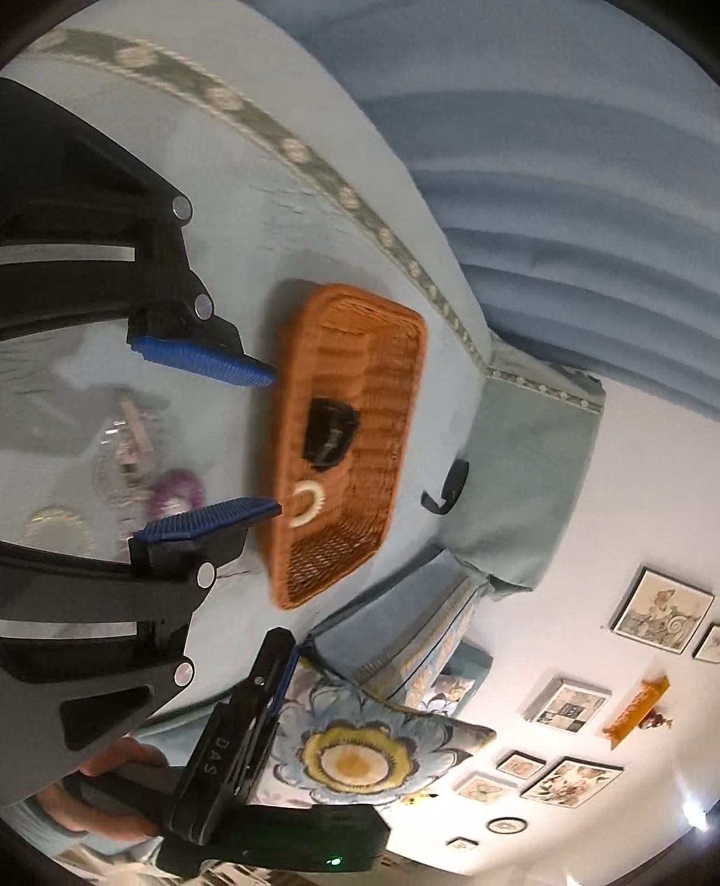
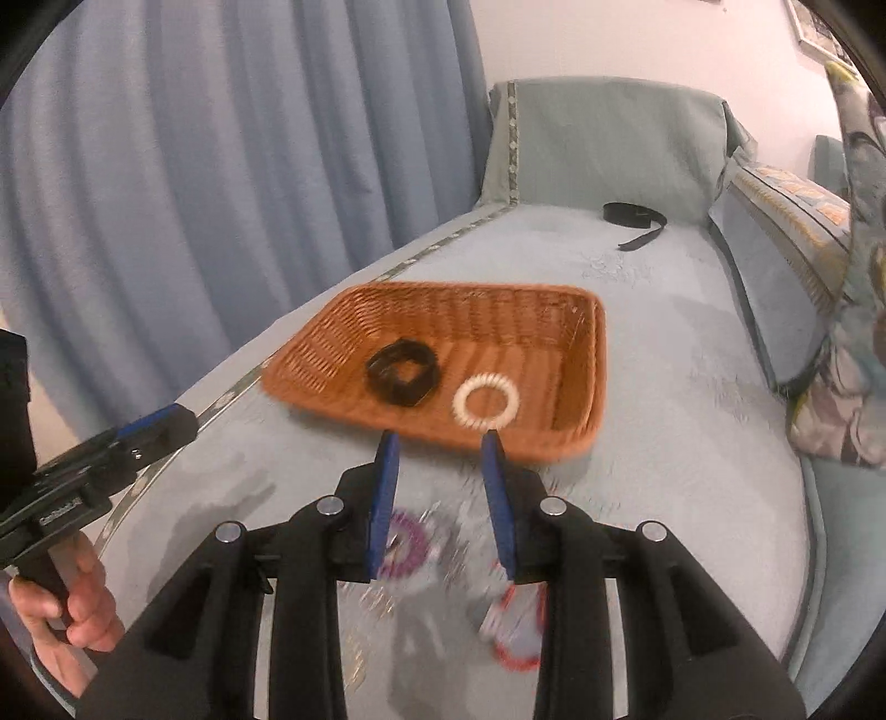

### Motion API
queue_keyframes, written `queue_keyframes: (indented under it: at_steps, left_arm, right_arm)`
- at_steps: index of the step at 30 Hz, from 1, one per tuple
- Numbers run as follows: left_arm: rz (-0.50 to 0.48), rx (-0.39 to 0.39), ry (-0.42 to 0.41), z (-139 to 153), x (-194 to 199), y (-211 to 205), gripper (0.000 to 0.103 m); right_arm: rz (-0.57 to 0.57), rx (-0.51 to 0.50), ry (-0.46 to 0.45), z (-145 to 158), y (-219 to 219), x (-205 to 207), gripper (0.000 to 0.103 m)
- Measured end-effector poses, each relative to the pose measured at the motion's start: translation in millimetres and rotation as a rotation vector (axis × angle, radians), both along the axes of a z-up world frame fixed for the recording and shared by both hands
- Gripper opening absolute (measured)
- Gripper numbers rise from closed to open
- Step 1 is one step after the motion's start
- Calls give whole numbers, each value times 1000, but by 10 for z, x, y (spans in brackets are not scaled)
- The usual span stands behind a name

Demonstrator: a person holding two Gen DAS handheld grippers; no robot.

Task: Organize jewelry
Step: 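Withdraw both open tools from the basket back to the jewelry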

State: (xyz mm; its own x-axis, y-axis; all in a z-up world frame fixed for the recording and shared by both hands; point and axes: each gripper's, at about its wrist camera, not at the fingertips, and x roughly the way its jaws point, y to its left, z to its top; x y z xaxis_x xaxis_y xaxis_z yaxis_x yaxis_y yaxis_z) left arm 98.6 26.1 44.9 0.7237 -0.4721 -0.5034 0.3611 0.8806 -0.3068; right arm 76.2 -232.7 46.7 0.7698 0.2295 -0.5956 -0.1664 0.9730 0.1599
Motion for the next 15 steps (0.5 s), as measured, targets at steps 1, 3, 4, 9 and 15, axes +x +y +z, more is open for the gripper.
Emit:
queue_keyframes:
  at_steps: [1,3,4,9,15]
  left_arm:
    - [4,-16,9,-49,-65,37,40]
    - [10,-18,20,-135,-121,86,42]
    - [17,-8,25,-197,-141,101,44]
    - [19,7,71,-463,-80,187,48]
    - [-14,56,128,-707,129,79,48]
  right_arm:
    - [4,6,2,-31,20,-92,33]
    - [5,14,9,-117,70,-224,51]
    - [-1,16,14,-183,101,-298,54]
    - [-7,4,50,-506,245,-528,54]
    - [-8,-24,122,-870,365,-619,54]
